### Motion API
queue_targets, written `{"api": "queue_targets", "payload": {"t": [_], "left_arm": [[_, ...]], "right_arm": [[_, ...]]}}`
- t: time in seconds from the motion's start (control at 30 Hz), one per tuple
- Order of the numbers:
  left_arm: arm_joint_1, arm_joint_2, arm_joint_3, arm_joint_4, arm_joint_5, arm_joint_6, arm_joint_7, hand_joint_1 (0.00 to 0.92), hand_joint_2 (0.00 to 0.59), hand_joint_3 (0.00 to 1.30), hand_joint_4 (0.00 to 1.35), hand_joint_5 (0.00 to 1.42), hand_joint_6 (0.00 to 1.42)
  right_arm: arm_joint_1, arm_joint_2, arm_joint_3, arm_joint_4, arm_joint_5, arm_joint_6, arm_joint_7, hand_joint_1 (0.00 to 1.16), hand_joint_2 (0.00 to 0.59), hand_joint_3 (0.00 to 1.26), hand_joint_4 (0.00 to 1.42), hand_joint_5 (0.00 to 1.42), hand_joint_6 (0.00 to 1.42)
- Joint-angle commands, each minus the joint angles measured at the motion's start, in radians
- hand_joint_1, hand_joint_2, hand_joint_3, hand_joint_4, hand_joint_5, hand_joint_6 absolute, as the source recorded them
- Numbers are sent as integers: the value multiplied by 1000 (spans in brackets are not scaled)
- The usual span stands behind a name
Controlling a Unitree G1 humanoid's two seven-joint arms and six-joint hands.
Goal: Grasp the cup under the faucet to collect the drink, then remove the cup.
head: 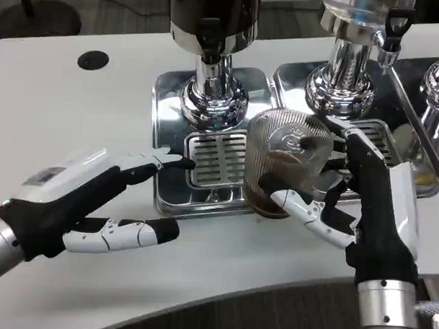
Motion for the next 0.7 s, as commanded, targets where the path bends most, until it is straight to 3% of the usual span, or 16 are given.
{"api": "queue_targets", "payload": {"t": [0.03, 0.7], "left_arm": [[12, 15, 4, -12, -1, -7, 8, 0, 120, 172, 54, 59, 179], [9, 14, 2, -14, -19, 5, -2, 0, 120, 170, 52, 51, 175]], "right_arm": [[-19, 6, -4, -14, 13, -28, -3, 680, 213, 519, 586, 795, 1123], [-17, 7, -10, -23, 16, -25, 6, 668, 228, 534, 601, 812, 1139]]}}
